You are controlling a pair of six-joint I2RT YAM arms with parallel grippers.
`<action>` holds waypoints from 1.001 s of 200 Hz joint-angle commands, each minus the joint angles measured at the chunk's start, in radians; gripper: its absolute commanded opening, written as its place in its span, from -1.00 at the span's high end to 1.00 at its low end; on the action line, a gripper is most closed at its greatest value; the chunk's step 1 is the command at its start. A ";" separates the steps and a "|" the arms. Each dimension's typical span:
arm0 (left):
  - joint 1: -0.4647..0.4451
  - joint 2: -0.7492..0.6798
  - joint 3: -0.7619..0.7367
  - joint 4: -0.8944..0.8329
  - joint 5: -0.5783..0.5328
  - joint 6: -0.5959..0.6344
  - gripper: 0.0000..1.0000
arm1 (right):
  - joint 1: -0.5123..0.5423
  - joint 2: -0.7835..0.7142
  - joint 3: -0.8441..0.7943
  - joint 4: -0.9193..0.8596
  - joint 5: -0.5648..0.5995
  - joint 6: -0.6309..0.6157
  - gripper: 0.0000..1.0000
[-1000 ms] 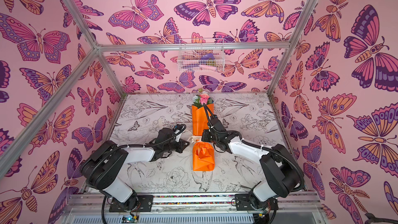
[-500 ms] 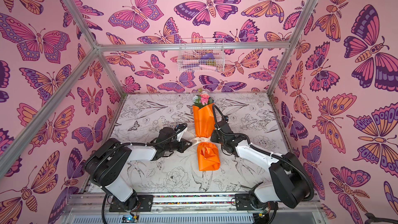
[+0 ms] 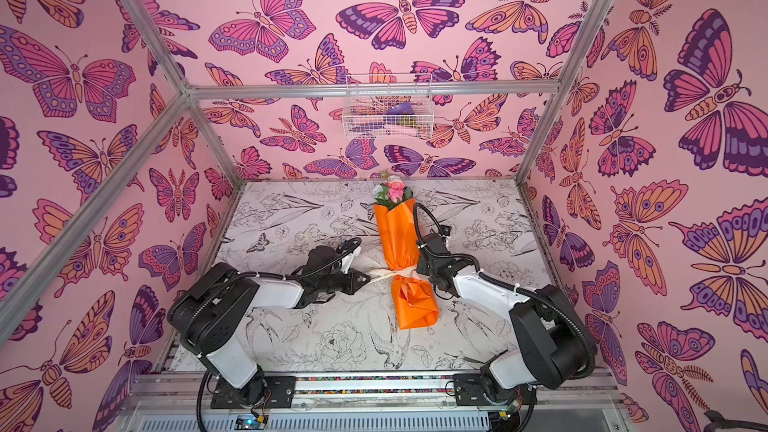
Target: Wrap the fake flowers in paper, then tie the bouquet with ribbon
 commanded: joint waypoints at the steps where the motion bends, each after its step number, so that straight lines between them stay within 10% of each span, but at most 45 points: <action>1: 0.007 0.013 0.009 0.024 0.003 -0.005 1.00 | -0.010 0.033 0.046 -0.071 0.121 0.035 1.00; 67: 0.032 0.025 -0.022 0.080 -0.049 -0.065 1.00 | -0.048 0.082 0.074 -0.140 0.247 0.113 1.00; 200: 0.152 0.002 -0.105 0.126 -0.128 -0.147 1.00 | -0.078 0.208 0.160 -0.147 0.070 0.041 1.00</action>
